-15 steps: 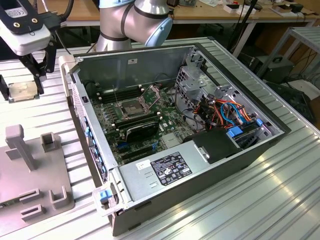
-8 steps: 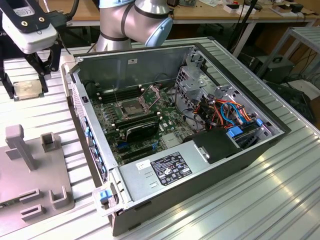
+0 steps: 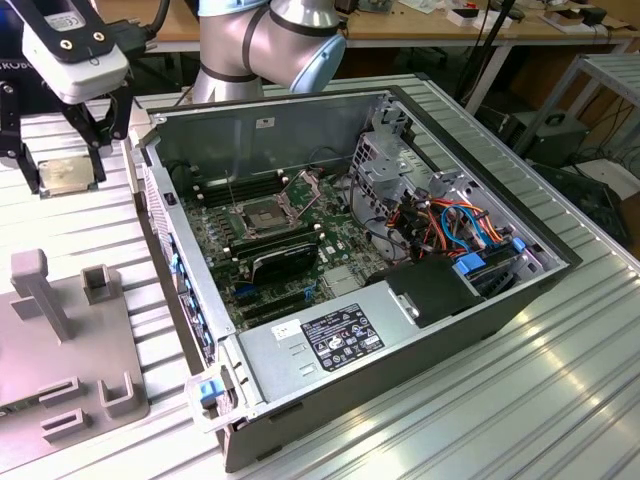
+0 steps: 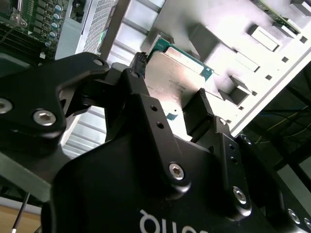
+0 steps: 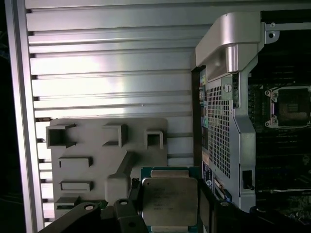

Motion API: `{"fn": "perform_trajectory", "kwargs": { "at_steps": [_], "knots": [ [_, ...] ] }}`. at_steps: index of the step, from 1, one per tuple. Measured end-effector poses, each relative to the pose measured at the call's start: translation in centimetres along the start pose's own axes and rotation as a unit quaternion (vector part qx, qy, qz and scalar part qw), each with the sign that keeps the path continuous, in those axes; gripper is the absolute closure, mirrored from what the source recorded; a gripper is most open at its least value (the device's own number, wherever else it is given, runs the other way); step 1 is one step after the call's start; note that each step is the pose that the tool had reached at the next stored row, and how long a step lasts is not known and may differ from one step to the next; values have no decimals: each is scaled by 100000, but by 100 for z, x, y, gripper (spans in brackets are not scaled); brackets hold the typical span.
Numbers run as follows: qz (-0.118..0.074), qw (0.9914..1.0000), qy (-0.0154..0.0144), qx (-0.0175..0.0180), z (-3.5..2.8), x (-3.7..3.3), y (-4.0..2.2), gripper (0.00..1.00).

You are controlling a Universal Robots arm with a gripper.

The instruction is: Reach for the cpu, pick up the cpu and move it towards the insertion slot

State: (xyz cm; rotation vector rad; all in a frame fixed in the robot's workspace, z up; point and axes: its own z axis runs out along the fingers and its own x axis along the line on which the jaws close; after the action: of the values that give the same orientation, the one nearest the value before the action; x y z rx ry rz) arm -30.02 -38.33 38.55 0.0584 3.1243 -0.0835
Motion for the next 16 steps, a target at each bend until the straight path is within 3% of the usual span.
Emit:
{"fn": "perform_trajectory", "kwargs": {
  "at_steps": [13, 16],
  "knots": [
    [-1, 100000, 3, 11, 0, -118, 34, 45],
    [-1, 100000, -4, 12, 1, -219, 60, 45]
  ]
}}
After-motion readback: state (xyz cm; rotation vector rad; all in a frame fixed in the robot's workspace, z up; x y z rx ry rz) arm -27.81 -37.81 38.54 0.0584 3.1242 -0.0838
